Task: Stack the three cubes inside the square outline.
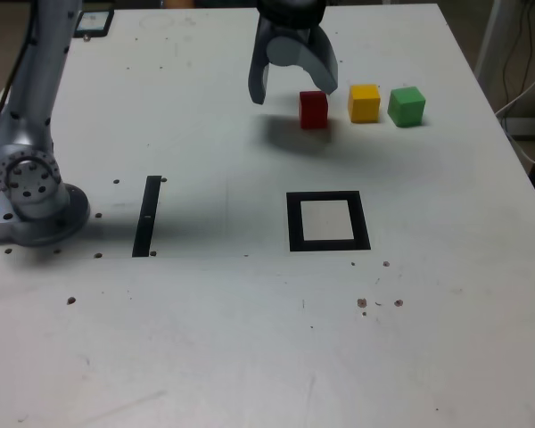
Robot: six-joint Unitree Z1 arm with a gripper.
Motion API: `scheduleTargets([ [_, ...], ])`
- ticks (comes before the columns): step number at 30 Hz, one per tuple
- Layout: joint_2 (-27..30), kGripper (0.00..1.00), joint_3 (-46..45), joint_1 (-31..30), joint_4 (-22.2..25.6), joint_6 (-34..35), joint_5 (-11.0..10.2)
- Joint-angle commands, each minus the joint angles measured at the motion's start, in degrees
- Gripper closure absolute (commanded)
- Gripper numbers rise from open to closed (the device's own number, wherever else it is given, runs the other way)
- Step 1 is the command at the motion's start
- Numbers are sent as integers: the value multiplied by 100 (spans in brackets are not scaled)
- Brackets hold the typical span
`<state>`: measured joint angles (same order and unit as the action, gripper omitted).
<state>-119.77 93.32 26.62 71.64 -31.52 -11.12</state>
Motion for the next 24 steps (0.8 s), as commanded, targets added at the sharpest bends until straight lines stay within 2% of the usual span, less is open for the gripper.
scheduleTargets([
  [1, -135, 1, 116, 8, 13, -25, 30],
  [11, -508, 3, 620, 9, 169, -122, 92],
  [24, -666, 4, 444, -31, 124, -226, 87],
])
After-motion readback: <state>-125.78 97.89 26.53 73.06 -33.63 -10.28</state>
